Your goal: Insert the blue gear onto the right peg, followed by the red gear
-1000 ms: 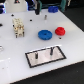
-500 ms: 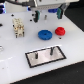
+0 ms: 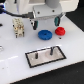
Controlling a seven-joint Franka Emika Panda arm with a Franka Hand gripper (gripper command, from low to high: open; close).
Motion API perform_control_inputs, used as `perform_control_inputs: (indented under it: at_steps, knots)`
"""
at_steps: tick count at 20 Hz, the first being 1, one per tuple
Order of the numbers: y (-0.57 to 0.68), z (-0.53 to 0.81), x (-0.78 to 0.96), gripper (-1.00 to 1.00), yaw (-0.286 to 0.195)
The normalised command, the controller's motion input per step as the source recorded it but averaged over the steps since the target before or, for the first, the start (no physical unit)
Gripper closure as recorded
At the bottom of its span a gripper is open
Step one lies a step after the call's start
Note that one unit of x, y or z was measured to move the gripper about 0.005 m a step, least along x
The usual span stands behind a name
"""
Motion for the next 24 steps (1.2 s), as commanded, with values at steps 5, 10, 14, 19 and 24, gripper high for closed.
perform_control_inputs:
  at_steps: [5,10,14,19,24]
  knots:
    - [-0.02,-0.42,-0.17,-1.00,0.000]
    - [-0.04,-0.30,-0.18,-1.00,0.000]
    - [0.01,-0.23,-0.20,1.00,0.000]
    - [0.02,-0.16,-0.17,1.00,0.000]
    - [0.00,-0.01,-0.06,1.00,0.000]
